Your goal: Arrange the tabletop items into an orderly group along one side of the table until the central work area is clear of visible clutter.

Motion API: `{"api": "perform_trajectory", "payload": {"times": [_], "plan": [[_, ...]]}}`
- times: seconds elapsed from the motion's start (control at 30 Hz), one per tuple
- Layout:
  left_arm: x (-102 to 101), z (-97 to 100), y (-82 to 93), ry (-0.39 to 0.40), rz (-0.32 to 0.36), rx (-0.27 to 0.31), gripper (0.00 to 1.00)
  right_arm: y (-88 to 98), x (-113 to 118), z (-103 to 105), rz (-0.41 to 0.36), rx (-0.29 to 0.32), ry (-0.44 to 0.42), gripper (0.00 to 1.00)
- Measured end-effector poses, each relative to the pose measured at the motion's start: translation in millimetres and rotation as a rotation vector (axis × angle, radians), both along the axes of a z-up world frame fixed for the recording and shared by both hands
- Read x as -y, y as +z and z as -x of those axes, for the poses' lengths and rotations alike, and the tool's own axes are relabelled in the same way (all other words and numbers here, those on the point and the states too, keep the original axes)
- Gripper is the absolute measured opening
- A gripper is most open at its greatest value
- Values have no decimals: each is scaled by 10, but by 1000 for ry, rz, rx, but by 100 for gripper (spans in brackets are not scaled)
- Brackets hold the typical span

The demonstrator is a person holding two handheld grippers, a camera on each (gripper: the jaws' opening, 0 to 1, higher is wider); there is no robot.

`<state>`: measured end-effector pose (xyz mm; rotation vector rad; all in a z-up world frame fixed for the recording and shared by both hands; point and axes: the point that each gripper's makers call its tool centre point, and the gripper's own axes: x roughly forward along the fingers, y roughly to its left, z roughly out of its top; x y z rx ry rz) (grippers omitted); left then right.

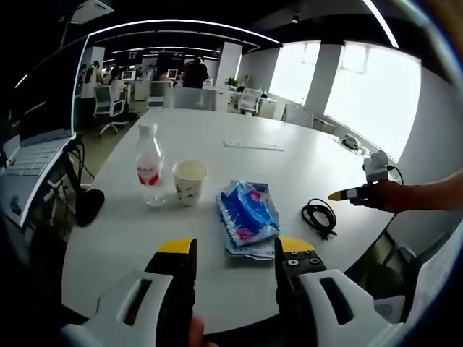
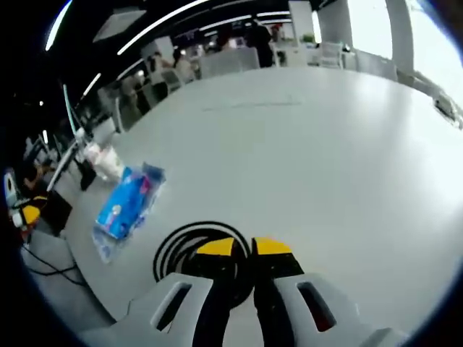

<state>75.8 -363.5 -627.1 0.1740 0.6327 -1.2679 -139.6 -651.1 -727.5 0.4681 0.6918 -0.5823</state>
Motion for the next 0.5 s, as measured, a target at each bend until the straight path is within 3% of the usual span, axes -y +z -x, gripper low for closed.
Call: {"api": "perform_trajectory", "payload": {"times": [0.5], "plan": [[-89, -7, -9, 25, 4, -7, 42, 85, -174, -629, 27, 2, 192, 6]]}}
